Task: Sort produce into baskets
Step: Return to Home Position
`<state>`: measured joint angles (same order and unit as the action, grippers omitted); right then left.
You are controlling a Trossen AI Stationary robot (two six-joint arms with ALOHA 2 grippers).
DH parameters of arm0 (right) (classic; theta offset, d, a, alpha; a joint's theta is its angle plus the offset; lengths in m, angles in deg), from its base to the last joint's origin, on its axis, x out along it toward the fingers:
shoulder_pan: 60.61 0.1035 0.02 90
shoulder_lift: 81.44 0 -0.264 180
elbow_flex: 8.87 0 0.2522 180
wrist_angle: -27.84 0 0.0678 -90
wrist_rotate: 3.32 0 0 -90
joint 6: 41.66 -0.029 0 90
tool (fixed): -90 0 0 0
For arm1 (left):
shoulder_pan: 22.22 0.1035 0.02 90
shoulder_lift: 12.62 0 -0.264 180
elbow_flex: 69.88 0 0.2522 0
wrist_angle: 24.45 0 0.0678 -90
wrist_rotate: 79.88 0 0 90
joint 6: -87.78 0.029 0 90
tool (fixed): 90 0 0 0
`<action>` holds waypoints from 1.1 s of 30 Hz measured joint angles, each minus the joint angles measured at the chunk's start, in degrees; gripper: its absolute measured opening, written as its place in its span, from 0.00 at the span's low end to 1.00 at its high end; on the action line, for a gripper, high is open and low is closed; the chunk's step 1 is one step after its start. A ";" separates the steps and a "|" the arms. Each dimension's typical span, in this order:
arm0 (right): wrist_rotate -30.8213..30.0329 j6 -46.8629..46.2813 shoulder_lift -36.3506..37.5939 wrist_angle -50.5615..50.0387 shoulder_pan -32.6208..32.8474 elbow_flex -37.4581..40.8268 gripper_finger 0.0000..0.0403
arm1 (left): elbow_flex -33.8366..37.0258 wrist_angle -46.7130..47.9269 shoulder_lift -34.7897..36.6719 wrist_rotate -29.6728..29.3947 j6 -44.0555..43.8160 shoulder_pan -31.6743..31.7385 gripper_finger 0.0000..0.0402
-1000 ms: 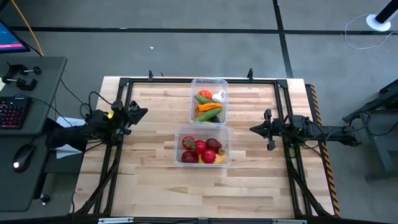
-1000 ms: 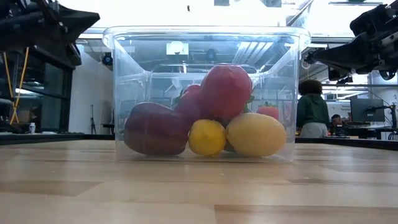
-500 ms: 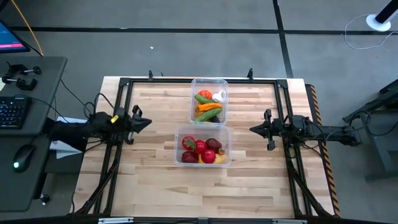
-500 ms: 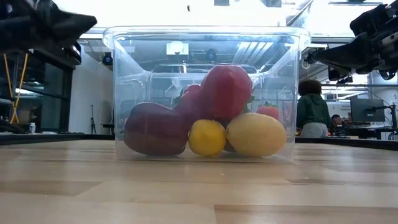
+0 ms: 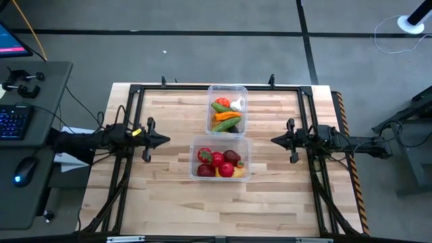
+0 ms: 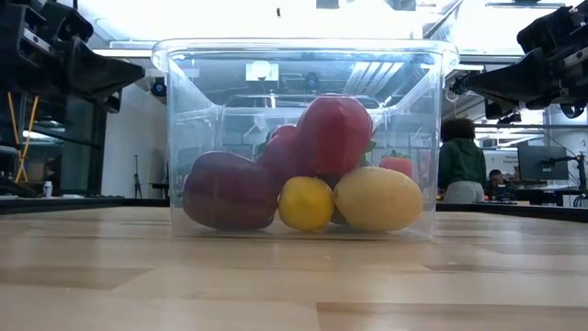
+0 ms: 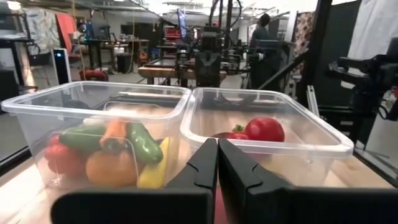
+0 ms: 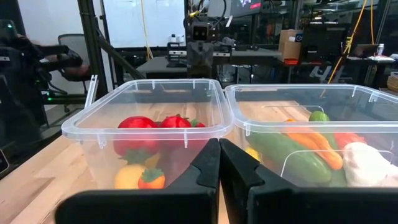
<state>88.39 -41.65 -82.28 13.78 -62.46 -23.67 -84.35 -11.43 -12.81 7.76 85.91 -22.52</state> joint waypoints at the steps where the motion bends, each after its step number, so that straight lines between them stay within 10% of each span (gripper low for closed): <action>1: 0.00 0.00 0.00 0.00 0.00 0.00 0.00 | 0.00 -0.08 -0.04 -0.04 0.00 0.06 0.00; 33: 0.00 0.00 0.00 -0.01 -0.01 0.00 0.00 | 0.00 -0.01 -0.59 -0.20 0.00 0.08 0.00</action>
<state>88.39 -41.65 -82.28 13.77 -62.47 -23.67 -84.35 -11.44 -13.40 7.56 85.91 -22.45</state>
